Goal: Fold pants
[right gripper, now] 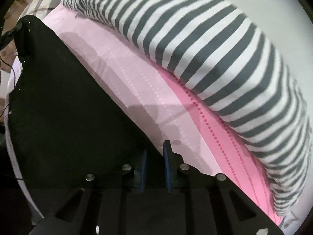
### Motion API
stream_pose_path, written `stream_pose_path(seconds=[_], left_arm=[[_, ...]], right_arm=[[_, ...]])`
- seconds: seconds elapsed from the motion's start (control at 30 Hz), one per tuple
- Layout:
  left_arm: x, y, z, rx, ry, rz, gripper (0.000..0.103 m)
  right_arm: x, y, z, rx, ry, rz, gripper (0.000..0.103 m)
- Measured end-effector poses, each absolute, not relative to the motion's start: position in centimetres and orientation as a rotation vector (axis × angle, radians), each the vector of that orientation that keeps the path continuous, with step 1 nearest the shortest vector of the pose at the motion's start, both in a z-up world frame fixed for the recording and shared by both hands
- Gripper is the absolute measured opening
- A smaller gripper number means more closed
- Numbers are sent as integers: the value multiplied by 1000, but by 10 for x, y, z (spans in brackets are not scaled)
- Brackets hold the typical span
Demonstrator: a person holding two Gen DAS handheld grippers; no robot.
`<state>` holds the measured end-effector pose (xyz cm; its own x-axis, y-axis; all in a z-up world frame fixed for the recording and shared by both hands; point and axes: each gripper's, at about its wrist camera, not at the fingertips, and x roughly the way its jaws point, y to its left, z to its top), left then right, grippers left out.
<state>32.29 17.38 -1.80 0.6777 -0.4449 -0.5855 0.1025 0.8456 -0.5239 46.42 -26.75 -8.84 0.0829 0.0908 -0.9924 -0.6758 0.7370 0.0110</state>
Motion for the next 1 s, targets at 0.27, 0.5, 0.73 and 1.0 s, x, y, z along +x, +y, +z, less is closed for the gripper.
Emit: stream_pose_path(seconds=[0.27, 0.5, 0.73, 1.0], left_arm=[[310, 172, -15, -404, 752, -257, 7], [280, 171, -3, -349, 732, -265, 7], [228, 170, 2, -302, 745, -297, 7], [161, 170, -30, -273, 855, -314, 9]], right_arm=[[407, -262, -36, -522, 1174, 417, 9], [302, -247, 1, -515, 1044, 255, 7], [229, -242, -8, -416, 1033, 186, 7], [165, -246, -41, -299, 1085, 149, 6]])
